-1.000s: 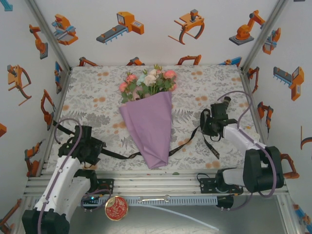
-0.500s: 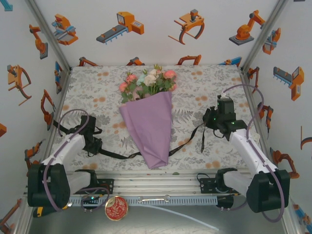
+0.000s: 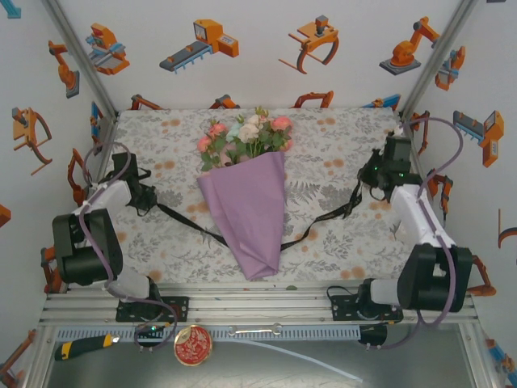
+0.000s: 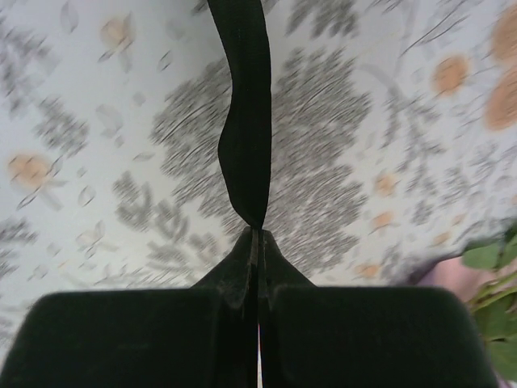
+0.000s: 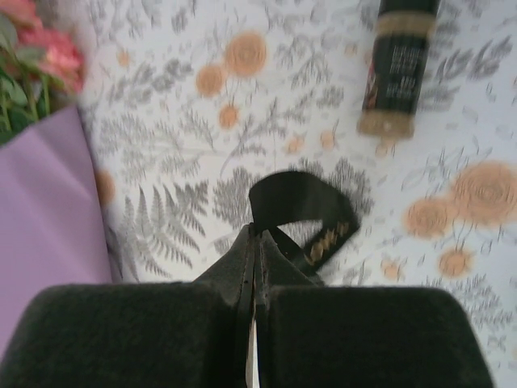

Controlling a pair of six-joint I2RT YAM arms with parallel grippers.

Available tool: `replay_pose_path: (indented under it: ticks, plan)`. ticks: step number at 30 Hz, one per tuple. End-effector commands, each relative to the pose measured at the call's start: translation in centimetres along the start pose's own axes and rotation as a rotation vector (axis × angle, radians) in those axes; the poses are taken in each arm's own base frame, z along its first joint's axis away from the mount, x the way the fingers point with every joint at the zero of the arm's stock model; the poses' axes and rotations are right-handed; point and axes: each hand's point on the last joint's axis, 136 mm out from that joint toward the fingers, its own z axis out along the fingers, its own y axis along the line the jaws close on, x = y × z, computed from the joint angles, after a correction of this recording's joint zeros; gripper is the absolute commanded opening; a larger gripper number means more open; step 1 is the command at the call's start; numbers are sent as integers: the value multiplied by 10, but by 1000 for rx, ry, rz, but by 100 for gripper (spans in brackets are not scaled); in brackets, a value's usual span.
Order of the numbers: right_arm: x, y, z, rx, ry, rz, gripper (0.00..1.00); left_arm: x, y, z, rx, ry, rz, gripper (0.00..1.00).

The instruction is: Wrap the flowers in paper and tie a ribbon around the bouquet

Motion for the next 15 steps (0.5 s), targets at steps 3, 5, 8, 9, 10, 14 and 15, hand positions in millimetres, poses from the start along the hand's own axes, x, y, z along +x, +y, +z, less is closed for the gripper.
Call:
replay_pose_path:
  ticks: [3,5,8,9,10,14,15]
  plan:
    - [-40,22,-14,-98,-79,-7,0,-5,-19,-8,85,43,24,0]
    - [-40,24,-24,-107,-86,-7,0,5,-22,-18,128,68,36,0]
    - [-48,32,-50,-135,-131,0,0,25,-21,-39,193,79,81,0]
    - [-51,38,-58,-162,-142,12,0,31,-22,-48,217,78,103,0]
    - [-54,50,-68,-217,-143,30,0,39,-23,-58,243,73,134,0]
    - [-40,124,-95,-457,-43,34,0,54,-14,-97,292,13,239,0]
    - [-30,145,-101,-497,-16,5,0,57,-12,-105,308,-3,259,0]
